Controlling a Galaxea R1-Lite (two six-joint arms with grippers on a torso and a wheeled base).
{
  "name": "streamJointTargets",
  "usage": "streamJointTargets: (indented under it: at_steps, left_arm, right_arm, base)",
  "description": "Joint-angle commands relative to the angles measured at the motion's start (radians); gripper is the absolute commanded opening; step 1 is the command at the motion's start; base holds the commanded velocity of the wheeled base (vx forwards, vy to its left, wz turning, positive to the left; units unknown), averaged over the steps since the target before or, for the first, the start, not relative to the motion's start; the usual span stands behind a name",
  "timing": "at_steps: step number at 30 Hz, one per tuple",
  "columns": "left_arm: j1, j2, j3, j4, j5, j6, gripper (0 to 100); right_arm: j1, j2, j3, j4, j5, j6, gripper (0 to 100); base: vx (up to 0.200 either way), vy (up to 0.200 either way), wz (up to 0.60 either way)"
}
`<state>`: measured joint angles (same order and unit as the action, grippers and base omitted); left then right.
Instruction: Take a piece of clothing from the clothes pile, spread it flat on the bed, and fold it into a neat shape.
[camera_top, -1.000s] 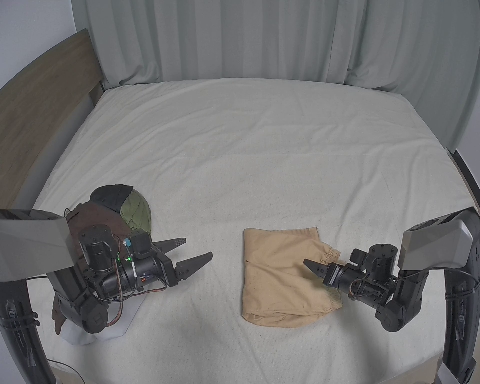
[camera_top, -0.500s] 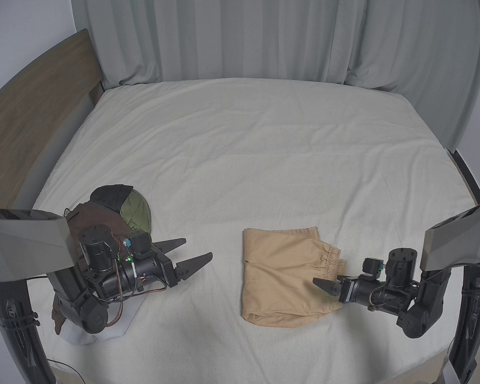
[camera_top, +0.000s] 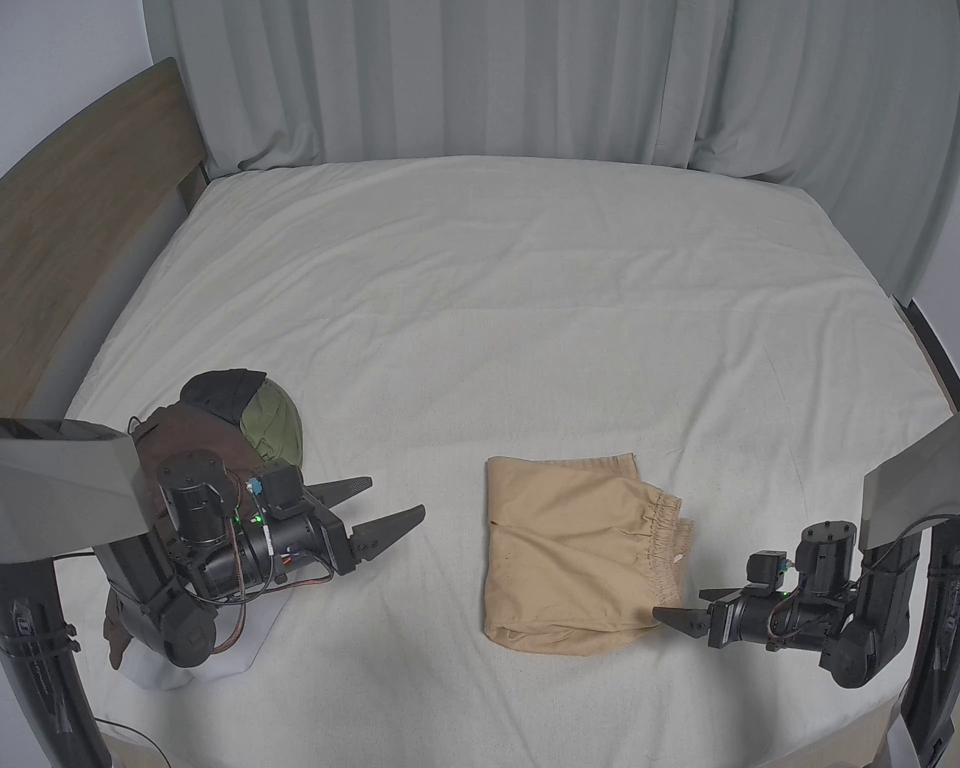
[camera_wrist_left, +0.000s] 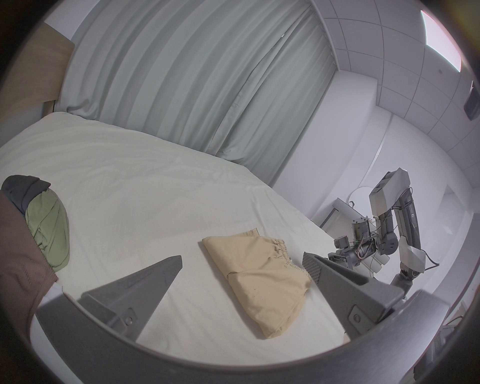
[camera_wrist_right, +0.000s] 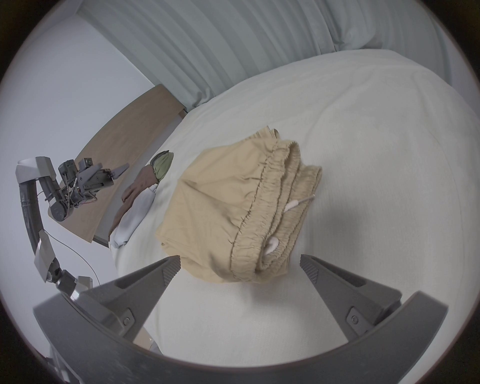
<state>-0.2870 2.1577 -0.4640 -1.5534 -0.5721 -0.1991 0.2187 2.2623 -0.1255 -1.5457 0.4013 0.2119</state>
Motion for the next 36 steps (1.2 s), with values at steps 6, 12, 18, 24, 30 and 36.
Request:
streamJointTargets:
  at_steps: [6, 12, 18, 24, 30, 36]
  left_arm:
    - [0.0, 0.001, -0.001, -0.002, 0.0, 0.0, 100]
    - [0.0, 0.001, 0.001, -0.004, 0.0, 0.0, 100]
    - [0.0, 0.001, 0.001, -0.004, 0.001, 0.0, 100]
    - [-0.001, 0.002, 0.001, -0.004, 0.0, 0.0, 100]
    - [-0.001, 0.002, -0.001, -0.004, 0.0, 0.0, 100]
    - [0.002, -0.002, -0.001, -0.004, 0.0, 0.0, 100]
  right_arm:
    - [-0.002, 0.1, -0.04, -0.002, -0.001, 0.011, 100]
    - [0.001, 0.126, -0.082, -0.001, -0.001, 0.078, 100]
    - [0.008, 0.197, -0.132, -0.002, 0.001, 0.127, 100]
    - [0.013, 0.235, -0.2, -0.005, 0.001, 0.184, 100]
    - [0.065, 0.218, -0.229, -0.007, 0.001, 0.274, 100]
    - [0.07, 0.215, -0.229, -0.007, 0.001, 0.274, 100]
  base:
    - [0.0, 0.0, 0.0]
    - [0.0, 0.0, 0.0]
    - [0.0, 0.0, 0.0]
    - [0.0, 0.0, 0.0]
    - [0.0, 0.0, 0.0]
    - [0.0, 0.0, 0.0]
